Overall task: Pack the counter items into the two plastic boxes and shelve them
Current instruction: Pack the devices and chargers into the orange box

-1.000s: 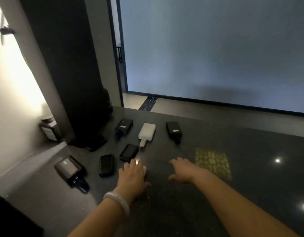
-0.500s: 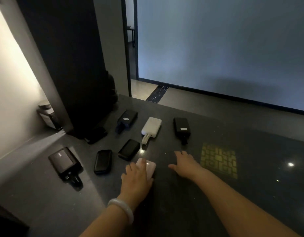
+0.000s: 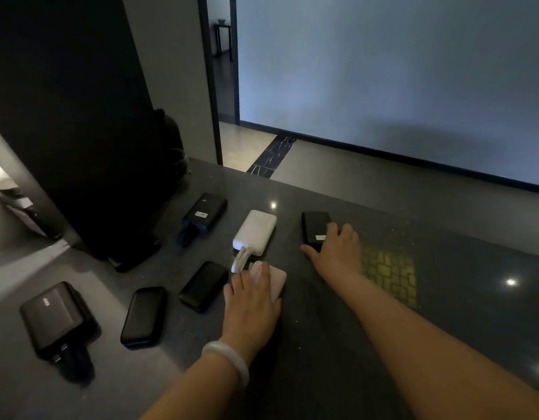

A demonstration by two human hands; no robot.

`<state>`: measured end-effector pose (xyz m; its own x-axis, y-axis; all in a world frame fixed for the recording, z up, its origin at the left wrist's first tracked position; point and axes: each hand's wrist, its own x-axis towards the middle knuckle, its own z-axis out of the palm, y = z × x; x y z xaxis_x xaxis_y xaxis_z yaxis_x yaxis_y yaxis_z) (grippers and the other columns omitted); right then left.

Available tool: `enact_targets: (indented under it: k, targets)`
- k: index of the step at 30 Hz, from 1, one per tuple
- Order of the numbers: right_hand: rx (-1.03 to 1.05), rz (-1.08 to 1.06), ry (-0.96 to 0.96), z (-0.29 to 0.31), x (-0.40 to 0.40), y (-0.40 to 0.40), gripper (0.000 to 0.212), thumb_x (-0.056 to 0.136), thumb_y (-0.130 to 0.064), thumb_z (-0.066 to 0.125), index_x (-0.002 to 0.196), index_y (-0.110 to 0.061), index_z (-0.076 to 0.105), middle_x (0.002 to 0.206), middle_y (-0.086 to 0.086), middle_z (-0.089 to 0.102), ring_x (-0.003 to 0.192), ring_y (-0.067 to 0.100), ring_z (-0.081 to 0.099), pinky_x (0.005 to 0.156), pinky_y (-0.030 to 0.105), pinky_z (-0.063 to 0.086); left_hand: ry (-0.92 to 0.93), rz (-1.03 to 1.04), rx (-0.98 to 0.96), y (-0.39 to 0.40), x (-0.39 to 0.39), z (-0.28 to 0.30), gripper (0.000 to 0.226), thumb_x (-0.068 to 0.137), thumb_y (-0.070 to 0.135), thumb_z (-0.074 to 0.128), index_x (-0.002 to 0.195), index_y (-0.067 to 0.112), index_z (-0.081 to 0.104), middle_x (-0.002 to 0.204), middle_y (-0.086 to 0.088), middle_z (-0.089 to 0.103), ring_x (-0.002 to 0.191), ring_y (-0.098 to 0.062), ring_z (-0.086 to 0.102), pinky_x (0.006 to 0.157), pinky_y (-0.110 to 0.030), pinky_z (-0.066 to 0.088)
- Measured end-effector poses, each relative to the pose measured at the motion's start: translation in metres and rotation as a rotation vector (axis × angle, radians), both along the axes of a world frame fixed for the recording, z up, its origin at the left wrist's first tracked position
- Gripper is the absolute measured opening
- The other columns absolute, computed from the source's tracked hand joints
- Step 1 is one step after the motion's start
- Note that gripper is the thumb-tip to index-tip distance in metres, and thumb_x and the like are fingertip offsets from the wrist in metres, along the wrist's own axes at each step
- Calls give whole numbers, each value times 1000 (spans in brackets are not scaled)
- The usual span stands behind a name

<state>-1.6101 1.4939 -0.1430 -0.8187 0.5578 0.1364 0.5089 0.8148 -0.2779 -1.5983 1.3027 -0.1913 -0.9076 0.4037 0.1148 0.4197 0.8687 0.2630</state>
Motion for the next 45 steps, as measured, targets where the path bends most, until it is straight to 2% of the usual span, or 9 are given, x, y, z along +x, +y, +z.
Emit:
enact_targets:
  k: [5, 7, 11, 17, 23, 28, 33, 38, 45]
  targets:
    - [-157, -102, -95, -11, -41, 12, 103, 77, -68, 61, 150, -10, 16, 148, 18, 28, 135, 35, 29, 108, 45, 32, 26, 21, -36, 2, -1, -7, 75, 87, 60, 39, 146, 29, 4, 135, -11, 32, 116, -26, 33, 97, -41, 31]
    - [-163, -139, -87, -18, -49, 15, 102, 76, -64, 65, 147, -5, 22, 145, 18, 32, 132, 34, 32, 107, 43, 33, 20, 27, -52, 3, -2, -9, 77, 87, 61, 40, 145, 29, 1, 137, -12, 30, 118, -26, 32, 98, -42, 31]
    - [-126, -165, -89, -22, -42, 16, 83, 78, -55, 69, 136, -3, 39, 136, 17, 39, 123, 32, 38, 102, 40, 37, 9, 23, -51, 3, -3, -7, 77, 88, 61, 39, 146, 29, 0, 137, -11, 29, 119, -26, 32, 100, -42, 31]
    - [-183, -64, -101, -19, 38, -2, 84, 77, -51, 72, 141, -11, 35, 137, 9, 37, 125, 27, 36, 103, 36, 36, -27, 0, -46, -1, 1, 2, 79, 90, 61, 42, 149, 28, 1, 138, -13, 28, 123, -27, 32, 105, -42, 31]
    - [-246, -58, -198, -21, 149, -39, 92, 71, -54, 75, 144, -21, 29, 138, 0, 33, 126, 21, 34, 105, 34, 35, -38, -16, -36, -12, 25, 9, 80, 87, 59, 49, 147, 28, 7, 133, -13, 36, 117, -27, 37, 99, -41, 34]
    - [-255, -133, -291, -11, 160, -60, 107, 68, -69, 68, 147, -14, 23, 145, 9, 31, 132, 28, 32, 107, 40, 33, -69, -28, -62, -26, 57, 10, 83, 88, 59, 48, 150, 27, 2, 135, -13, 34, 119, -28, 33, 100, -41, 32]
    - [-103, -143, -250, -10, 167, -79, 87, 74, -59, 70, 138, -11, 35, 137, 10, 39, 125, 27, 38, 104, 37, 36, -99, -21, -91, -41, 85, 18, 87, 86, 62, 50, 150, 29, 1, 137, -14, 30, 123, -29, 32, 103, -42, 31]
    - [-209, -150, -292, -9, 199, -84, 93, 69, -47, 78, 142, -16, 29, 141, 8, 35, 131, 27, 35, 108, 40, 34, -118, -54, -41, -59, 107, 15, 83, 84, 60, 53, 148, 34, 7, 135, -9, 30, 120, -25, 33, 102, -40, 33]
    - [-313, -276, -269, 2, 267, -71, 86, 72, -50, 75, 138, -19, 31, 138, 2, 44, 129, 23, 41, 108, 42, 30, -197, -163, 47, -45, 119, 22, 85, 74, 57, 67, 140, 43, 16, 125, -3, 32, 114, -21, 33, 93, -36, 40]
